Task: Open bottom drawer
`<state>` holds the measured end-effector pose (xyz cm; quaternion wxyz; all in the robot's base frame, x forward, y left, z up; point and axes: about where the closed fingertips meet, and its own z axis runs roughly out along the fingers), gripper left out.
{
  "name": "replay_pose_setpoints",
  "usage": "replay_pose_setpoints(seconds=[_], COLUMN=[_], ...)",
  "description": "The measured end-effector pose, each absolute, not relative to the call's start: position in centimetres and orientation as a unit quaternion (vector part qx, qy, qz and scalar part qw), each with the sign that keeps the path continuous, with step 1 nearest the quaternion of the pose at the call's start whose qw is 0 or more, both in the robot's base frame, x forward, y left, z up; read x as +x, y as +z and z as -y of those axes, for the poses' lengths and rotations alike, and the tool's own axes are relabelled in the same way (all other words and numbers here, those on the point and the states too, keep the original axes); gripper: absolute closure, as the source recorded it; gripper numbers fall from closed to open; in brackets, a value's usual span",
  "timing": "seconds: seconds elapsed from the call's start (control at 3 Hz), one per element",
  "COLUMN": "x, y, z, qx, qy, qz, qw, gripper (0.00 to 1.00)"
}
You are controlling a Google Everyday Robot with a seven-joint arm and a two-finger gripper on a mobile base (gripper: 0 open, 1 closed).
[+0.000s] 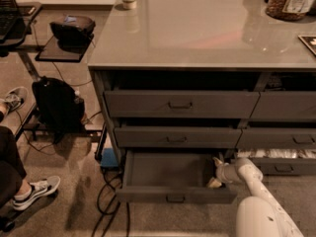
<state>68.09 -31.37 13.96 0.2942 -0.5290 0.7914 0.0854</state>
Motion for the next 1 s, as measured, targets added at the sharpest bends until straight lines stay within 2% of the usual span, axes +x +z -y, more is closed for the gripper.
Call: replay_pose_setpoints(seconds=[1.0], x=[67.13], y=[14.20], z=[31.24], qx=[-0.536], qy=[0.073], qz=[-0.792], qw=[0.284], gripper=[0.00])
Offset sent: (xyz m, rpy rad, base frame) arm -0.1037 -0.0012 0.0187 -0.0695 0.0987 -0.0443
